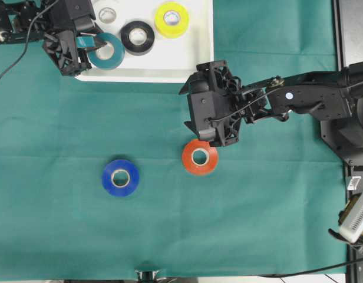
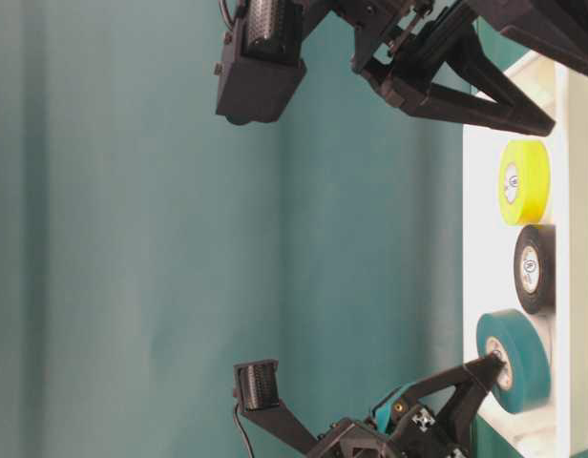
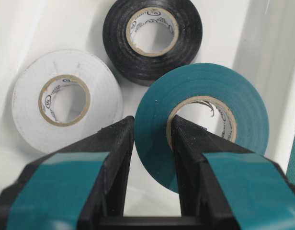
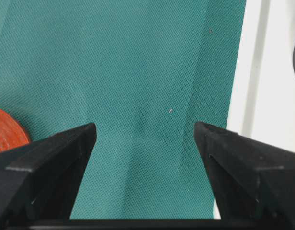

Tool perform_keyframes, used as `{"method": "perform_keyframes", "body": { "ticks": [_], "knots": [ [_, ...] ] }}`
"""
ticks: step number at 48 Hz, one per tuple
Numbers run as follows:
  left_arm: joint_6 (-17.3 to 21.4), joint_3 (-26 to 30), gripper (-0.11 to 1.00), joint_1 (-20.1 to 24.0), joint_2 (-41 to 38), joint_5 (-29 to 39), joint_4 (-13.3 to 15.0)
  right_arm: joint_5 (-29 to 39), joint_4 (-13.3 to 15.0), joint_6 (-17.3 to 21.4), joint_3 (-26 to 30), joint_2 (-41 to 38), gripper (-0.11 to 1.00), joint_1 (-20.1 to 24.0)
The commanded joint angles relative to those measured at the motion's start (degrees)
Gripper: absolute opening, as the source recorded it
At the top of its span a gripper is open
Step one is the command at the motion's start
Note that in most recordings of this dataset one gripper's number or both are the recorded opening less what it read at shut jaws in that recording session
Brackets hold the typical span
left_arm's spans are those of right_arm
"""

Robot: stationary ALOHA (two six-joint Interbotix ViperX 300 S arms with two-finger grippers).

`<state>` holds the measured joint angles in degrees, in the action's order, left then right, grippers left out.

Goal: Put the tape alternately from left to right into the white case.
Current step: 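Lift the teal tape with the left gripper and carry it into the tray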

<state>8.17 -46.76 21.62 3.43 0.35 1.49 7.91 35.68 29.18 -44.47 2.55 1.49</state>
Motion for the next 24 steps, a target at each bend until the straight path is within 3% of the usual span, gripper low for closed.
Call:
{"method": "perform_keyframes", "body": {
  "ticks": [1,7,17,21,24],
  "knots": [
    [-0.2,1.3,0.22,0.1,0.9,1.0,0.0,-0.4,0.0,0.1,0.4,1.4,0.85,0.1],
    [-0.2,1.8,0.28,0.1,0.9,3.3,0.0,-0.4,-0.1,0.1,0.4,1.4,0.85,0.1],
    [0.1,1.8,0.87,0.1,1.3,3.5,0.0,-0.4,0.0,0.1,0.4,1.4,0.85,0.1],
    [0.2,1.8,0.99,0.1,1.6,3.5,0.1,-0.4,-0.1,0.1,0.4,1.4,0.85,0.1],
    [0.2,1.8,1.0,0.1,1.8,3.5,0.0,-0.4,0.0,0.1,0.4,1.4,0.85,0.1]
  ]
}}
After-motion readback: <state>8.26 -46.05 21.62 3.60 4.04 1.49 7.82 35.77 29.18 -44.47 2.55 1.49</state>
